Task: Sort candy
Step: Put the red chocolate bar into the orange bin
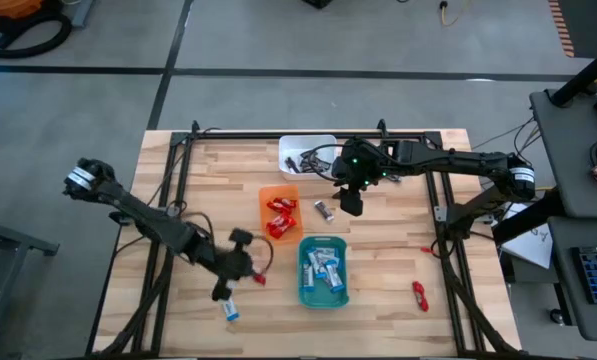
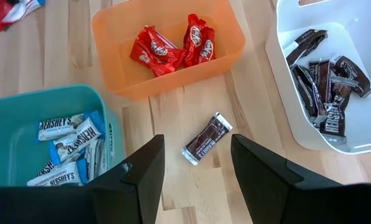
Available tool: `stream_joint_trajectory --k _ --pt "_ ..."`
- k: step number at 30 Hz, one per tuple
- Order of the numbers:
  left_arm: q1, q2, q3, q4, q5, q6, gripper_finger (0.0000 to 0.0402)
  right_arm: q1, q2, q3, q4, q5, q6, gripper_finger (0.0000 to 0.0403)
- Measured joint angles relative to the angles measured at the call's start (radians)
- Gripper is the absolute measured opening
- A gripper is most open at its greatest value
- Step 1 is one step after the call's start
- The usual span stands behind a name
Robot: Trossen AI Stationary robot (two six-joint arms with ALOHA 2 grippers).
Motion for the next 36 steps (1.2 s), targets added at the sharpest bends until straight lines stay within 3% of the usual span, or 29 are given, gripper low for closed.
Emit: stream_joint_trajectory --k 6,8,14,18,27,36 --pt "0.155 -0.089 0.000 0.019 -0.260 0.121 0.0004 0.000 0.000 0.000 0.000 0.000 0.000 0.0176" --pt "0.223 -0.093 0.000 0.051 -0.294 0.158 0.0004 0.000 0.000 0.000 0.000 0.000 0.000 0.0176" --pt "0.408 -0.038 0.009 0.130 -0.236 0.163 0.0004 0.000 0.000 0.000 -0.003 0.011 0.008 0.0176" --pt "0.473 0.029 0.023 0.171 -0.144 0.102 0.0004 0.000 0.000 0.000 -0.048 0.092 0.045 0.0176" --pt "0.482 0.154 0.079 0.155 -0.098 0.143 0.0004 -0.002 0.000 0.000 -0.175 0.307 0.123 0.0176" --pt "0.484 0.180 0.081 0.148 -0.099 0.145 0.0013 -0.003 0.000 0.000 -0.187 0.314 0.124 0.0176"
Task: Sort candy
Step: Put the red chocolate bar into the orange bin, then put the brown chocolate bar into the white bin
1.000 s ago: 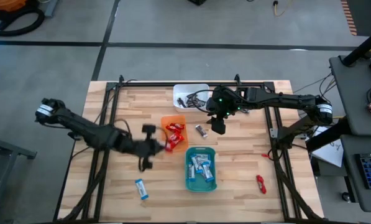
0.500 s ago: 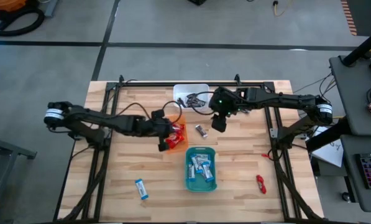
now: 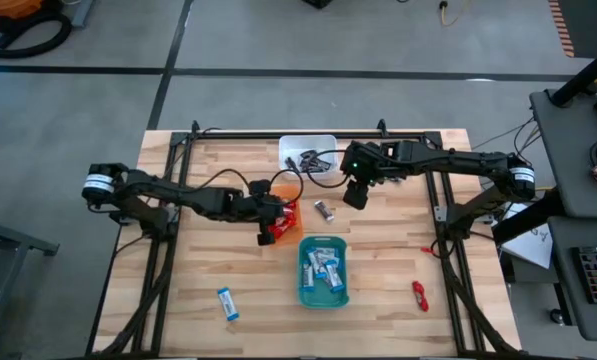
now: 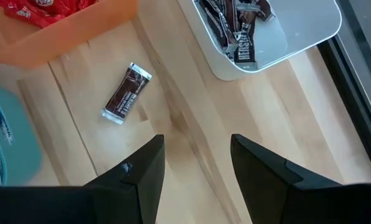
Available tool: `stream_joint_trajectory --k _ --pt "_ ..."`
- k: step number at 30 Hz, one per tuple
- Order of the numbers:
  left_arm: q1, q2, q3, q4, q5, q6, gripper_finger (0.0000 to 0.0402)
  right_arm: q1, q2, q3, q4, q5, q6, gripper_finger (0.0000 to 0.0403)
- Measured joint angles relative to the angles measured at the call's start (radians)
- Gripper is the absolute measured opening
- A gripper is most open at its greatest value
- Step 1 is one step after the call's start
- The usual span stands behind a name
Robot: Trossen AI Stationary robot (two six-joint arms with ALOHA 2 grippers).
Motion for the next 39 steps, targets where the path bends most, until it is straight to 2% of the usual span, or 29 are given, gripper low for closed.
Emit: stream_joint_trajectory --k 9,14,22,26,35,39 --pt "0.000 -0.004 0.000 -0.004 0.000 -0.005 0.0069 0.000 0.008 0.000 0.027 0.002 0.037 0.0176" --pt "0.000 -0.005 0.000 -0.008 0.000 0.001 0.0089 0.000 0.025 -0.015 0.058 0.001 0.160 0.0176" --pt "0.000 -0.036 -0.002 -0.019 0.007 0.042 0.0093 0.014 0.089 -0.034 0.090 -0.003 0.338 0.0176" --pt "-0.001 -0.078 -0.003 -0.020 0.053 0.073 0.0093 0.039 0.144 -0.034 0.100 -0.012 0.372 0.0176" --pt "-0.001 -0.212 -0.023 -0.026 0.055 0.102 0.0094 0.078 0.265 -0.034 0.167 -0.041 0.447 0.0176" --pt "-0.001 -0.282 -0.055 -0.016 0.056 0.104 0.0094 0.079 0.304 -0.031 0.209 -0.095 0.458 0.0176"
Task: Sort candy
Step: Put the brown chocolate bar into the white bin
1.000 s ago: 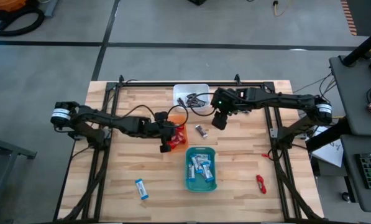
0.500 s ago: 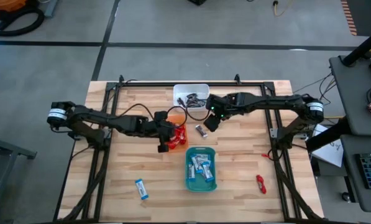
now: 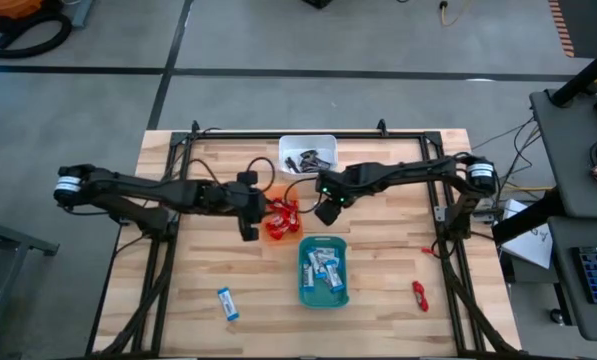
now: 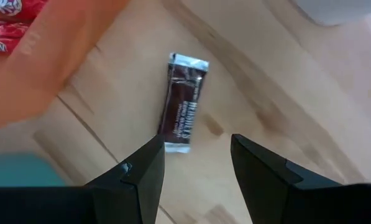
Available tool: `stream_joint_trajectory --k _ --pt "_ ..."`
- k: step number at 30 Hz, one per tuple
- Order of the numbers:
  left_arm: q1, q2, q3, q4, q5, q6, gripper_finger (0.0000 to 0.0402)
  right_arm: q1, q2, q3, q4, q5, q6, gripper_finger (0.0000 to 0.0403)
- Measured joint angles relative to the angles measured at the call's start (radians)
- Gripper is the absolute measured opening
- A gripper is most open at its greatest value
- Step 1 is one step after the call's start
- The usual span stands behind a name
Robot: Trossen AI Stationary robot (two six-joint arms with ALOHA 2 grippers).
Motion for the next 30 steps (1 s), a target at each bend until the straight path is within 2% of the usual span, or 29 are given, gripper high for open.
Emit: stream_joint_trajectory --k 13,30 --pt "0.000 -0.175 -0.116 0.032 -0.002 -0.046 0.0094 0.009 0.141 0.117 0.002 -0.015 -0.005 0.0176" --pt "0.000 -0.199 -0.120 0.032 -0.003 -0.047 0.0094 0.008 0.173 0.122 0.018 -0.010 -0.008 0.0176"
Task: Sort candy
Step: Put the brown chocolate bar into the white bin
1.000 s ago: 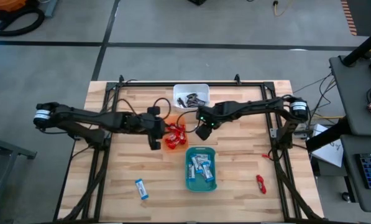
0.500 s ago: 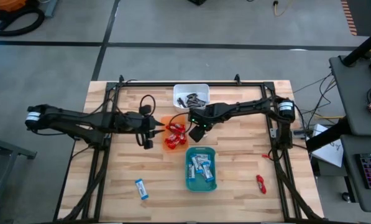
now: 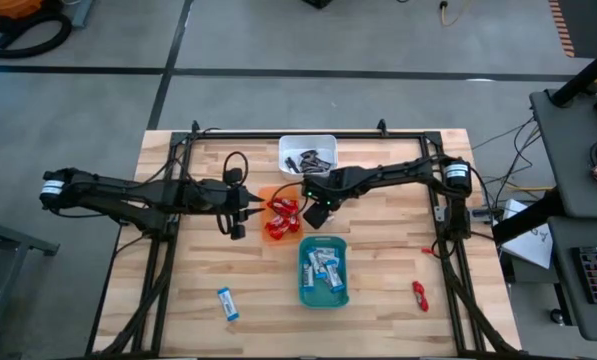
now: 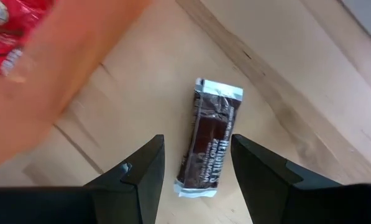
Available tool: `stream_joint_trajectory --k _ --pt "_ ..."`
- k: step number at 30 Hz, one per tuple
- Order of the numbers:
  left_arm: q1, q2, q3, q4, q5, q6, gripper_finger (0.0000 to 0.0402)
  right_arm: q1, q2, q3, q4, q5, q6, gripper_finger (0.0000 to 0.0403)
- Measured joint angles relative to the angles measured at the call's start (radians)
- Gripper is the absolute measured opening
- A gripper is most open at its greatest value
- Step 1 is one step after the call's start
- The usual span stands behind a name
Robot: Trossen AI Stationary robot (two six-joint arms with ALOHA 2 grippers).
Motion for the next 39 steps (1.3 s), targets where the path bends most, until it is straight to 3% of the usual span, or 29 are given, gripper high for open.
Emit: stream_joint_trajectory --k 5,27,31,39 --pt "0.000 0.000 0.000 0.000 0.000 0.000 0.0094 0.000 0.001 -0.019 0.000 0.051 0.000 0.0176" --pt "0.000 0.000 0.000 0.000 0.000 0.001 0.0094 0.002 0.001 -0.110 0.102 0.052 0.001 0.0174" --pt "0.000 0.000 0.000 0.000 0.000 0.001 0.0094 0.002 0.001 -0.126 0.107 0.054 0.001 0.0152" --pt "0.000 0.000 0.000 0.000 0.000 0.001 0.0094 0.002 0.000 -0.127 0.103 0.056 -0.020 0.0070"
